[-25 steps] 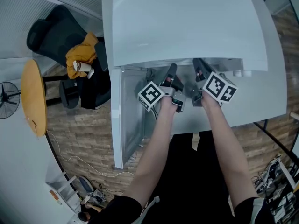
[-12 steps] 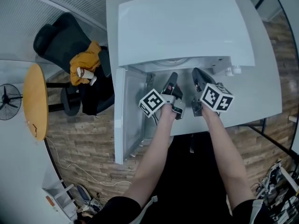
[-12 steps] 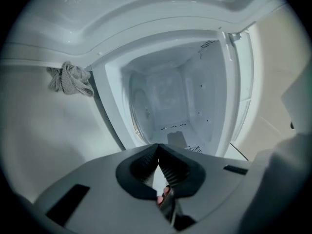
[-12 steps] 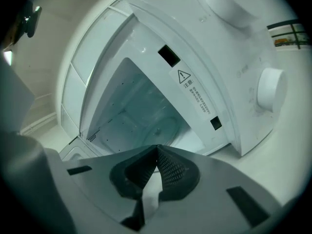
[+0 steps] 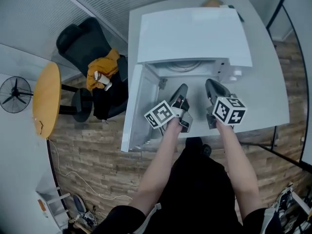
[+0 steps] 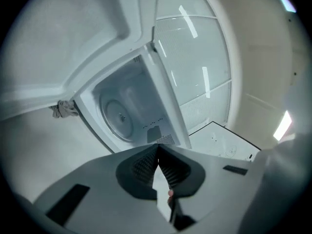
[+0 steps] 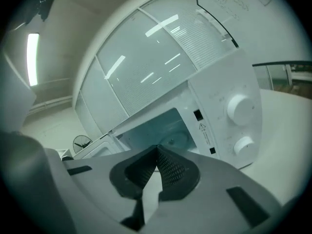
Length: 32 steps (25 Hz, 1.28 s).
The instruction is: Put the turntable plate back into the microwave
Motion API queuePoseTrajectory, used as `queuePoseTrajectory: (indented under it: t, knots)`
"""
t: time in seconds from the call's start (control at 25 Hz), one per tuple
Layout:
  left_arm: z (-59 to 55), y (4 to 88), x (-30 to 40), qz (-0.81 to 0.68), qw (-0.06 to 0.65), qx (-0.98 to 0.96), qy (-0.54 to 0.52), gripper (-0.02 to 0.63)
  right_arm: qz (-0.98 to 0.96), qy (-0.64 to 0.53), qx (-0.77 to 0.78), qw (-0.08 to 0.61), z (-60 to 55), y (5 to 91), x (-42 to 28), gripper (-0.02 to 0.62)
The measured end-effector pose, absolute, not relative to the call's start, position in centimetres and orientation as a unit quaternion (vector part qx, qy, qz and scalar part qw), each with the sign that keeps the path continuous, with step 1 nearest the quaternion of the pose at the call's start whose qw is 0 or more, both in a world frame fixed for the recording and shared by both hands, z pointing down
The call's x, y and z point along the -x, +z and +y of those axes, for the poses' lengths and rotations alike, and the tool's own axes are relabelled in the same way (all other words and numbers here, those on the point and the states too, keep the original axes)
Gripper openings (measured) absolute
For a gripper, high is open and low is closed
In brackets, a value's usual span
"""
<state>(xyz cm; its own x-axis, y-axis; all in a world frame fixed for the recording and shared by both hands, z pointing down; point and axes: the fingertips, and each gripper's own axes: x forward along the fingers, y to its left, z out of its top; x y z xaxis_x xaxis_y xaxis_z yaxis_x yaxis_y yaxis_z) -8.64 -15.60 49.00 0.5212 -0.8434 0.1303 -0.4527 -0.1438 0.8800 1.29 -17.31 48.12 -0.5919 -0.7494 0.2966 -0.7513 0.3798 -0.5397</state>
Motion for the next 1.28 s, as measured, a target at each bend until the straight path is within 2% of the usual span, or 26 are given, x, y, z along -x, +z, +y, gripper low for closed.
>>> queuePoseTrajectory:
  t: [0.32, 0.72, 1.28]
  knots:
    - [-9.6, 41.5, 8.3, -0.487, 0.365, -0.781, -0.141, -0.002, -0.873, 0.223, -0.433, 0.020, -11.2, 39.9, -3.0, 0.006]
    - [-0.7, 34.2, 6.1, -0.506, 0.234, -0.826, -0.079, -0.002, -0.909, 0.168, -0.381, 0.006, -2.7, 34.1, -3.9, 0.008]
    - [3.7, 32.6, 5.1, -0.516, 0.196, -0.832, -0.059, -0.002, -0.919, 0.132, -0.373, 0.010, 1.8, 32.3, -4.4, 0.009]
